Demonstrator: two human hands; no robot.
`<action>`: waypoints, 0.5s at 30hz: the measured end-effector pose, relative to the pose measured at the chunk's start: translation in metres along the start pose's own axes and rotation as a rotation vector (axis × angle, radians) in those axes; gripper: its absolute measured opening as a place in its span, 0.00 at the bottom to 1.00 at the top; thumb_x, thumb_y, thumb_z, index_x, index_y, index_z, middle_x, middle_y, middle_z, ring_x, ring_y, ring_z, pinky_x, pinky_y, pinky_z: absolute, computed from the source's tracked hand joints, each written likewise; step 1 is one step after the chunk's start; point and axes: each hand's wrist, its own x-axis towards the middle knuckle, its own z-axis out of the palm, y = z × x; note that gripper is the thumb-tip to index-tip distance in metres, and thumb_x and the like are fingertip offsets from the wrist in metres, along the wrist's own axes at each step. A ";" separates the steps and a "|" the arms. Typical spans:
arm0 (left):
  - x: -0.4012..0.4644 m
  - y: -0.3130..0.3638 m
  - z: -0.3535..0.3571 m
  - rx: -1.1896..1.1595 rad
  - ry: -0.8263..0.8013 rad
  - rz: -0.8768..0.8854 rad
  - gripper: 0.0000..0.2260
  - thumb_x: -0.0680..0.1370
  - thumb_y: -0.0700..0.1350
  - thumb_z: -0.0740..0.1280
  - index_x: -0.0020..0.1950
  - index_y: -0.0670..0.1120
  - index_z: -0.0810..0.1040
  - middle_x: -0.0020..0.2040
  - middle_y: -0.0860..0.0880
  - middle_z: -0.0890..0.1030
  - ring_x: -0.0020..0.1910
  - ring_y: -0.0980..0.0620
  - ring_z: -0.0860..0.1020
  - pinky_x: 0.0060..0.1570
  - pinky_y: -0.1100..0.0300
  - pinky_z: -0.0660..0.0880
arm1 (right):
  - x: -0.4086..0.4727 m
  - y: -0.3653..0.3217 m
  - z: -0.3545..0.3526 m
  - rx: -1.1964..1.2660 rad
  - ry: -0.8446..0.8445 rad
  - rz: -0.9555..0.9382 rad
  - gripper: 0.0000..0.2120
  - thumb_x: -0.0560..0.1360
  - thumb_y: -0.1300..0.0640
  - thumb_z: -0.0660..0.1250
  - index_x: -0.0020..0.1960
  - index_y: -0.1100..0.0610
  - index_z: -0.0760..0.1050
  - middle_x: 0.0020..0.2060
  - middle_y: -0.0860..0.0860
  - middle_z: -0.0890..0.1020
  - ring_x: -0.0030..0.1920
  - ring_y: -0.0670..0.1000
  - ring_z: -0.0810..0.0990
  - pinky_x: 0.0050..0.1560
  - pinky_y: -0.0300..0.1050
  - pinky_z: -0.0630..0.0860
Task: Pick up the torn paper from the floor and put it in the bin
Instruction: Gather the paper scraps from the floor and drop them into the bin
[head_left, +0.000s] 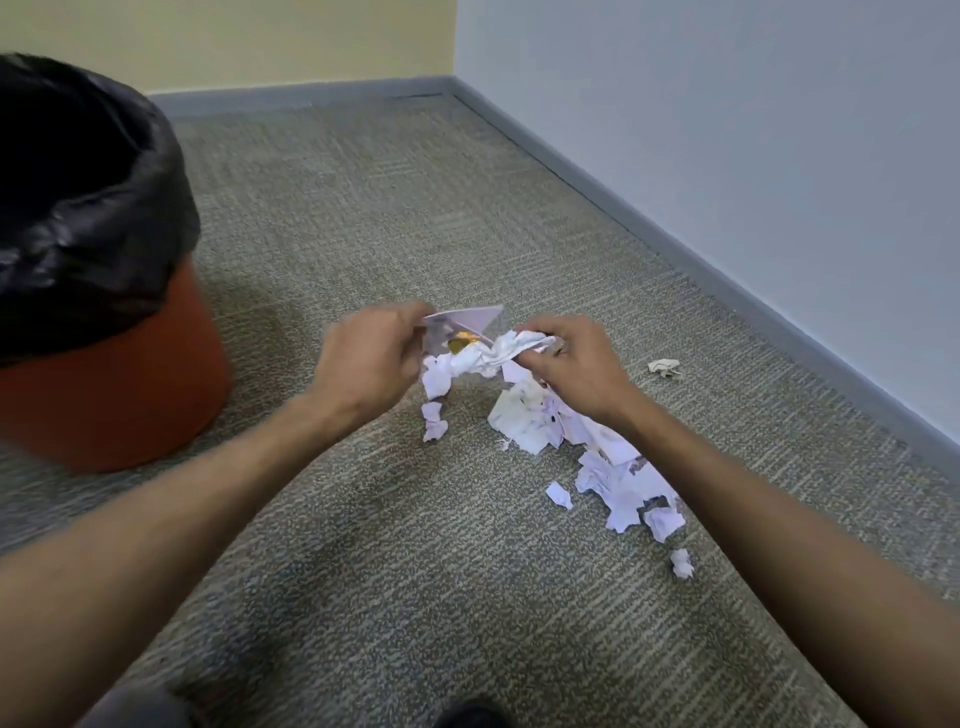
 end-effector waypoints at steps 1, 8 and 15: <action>0.000 -0.001 -0.012 -0.017 0.035 -0.001 0.09 0.79 0.44 0.62 0.56 0.48 0.79 0.43 0.47 0.83 0.42 0.42 0.80 0.36 0.56 0.66 | 0.001 -0.012 -0.002 0.056 -0.004 -0.019 0.02 0.73 0.58 0.70 0.44 0.55 0.82 0.33 0.47 0.81 0.31 0.43 0.75 0.36 0.54 0.76; -0.002 -0.016 -0.083 -0.233 0.119 -0.068 0.05 0.72 0.42 0.60 0.36 0.50 0.70 0.27 0.54 0.70 0.29 0.49 0.71 0.31 0.55 0.66 | 0.013 -0.086 0.003 0.222 0.002 -0.124 0.05 0.74 0.55 0.72 0.49 0.51 0.85 0.29 0.42 0.79 0.27 0.42 0.68 0.31 0.38 0.64; -0.007 -0.041 -0.160 -0.238 0.223 -0.116 0.05 0.74 0.40 0.63 0.41 0.43 0.77 0.31 0.48 0.78 0.32 0.46 0.75 0.33 0.51 0.72 | 0.038 -0.160 0.004 0.266 0.073 -0.241 0.03 0.74 0.58 0.73 0.46 0.55 0.86 0.24 0.41 0.73 0.22 0.41 0.63 0.27 0.33 0.58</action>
